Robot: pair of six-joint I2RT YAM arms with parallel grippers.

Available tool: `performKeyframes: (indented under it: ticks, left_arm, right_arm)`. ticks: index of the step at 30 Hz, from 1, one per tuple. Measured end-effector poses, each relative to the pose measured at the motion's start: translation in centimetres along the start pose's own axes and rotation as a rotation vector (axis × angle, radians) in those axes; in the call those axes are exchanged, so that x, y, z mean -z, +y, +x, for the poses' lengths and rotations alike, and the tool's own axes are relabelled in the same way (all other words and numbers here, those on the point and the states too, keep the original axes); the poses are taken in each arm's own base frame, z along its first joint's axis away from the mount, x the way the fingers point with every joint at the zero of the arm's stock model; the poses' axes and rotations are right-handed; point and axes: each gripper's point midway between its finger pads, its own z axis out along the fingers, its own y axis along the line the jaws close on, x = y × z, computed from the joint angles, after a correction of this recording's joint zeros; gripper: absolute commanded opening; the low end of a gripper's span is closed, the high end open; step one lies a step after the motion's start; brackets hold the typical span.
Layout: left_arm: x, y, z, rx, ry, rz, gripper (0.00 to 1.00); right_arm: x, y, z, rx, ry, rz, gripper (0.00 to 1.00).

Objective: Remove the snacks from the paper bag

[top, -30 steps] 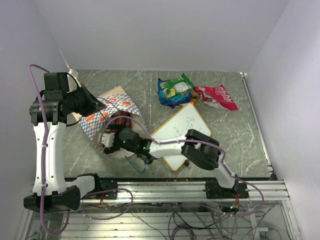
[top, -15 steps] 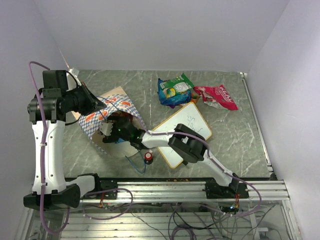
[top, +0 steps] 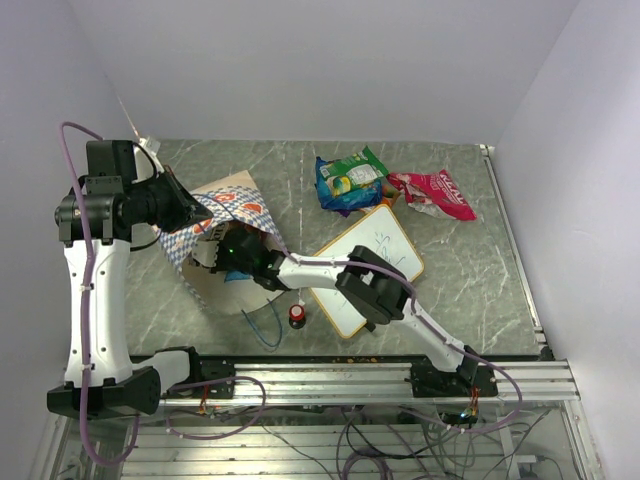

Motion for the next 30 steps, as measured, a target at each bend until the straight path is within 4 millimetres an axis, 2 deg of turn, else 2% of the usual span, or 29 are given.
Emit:
performKeyframes:
  ticks: [5, 8, 13, 20, 23, 30]
  left_arm:
    - [0.4, -0.5, -0.7, -0.008, -0.017, 0.0, 0.07]
    - [0.6, -0.7, -1.1, -0.015, -0.034, 0.001, 0.07]
    - [0.6, -0.8, -1.3, -0.008, -0.038, 0.003, 0.07]
    - [0.5, -1.0, -1.5, 0.004, -0.047, 0.01, 0.07]
    - [0.4, -1.2, -1.8, 0.009, -0.059, 0.019, 0.07]
    - [-0.3, -1.4, -2.4, 0.032, -0.076, 0.039, 0.07]
  right_arm:
    - [0.0, -0.5, -0.1, 0.017, -0.012, -0.023, 0.11]
    - [0.4, -0.6, -0.6, 0.036, -0.021, -0.042, 0.0]
    - [2.1, -0.8, -3.1, 0.083, -0.066, -0.077, 0.0]
    - [5.4, -1.7, -8.0, 0.114, -0.179, -0.111, 0.0]
    - [7.1, -1.3, -8.7, 0.114, -0.202, -0.137, 0.0]
    - [10.4, -0.5, -8.4, 0.078, -0.204, -0.167, 0.0]
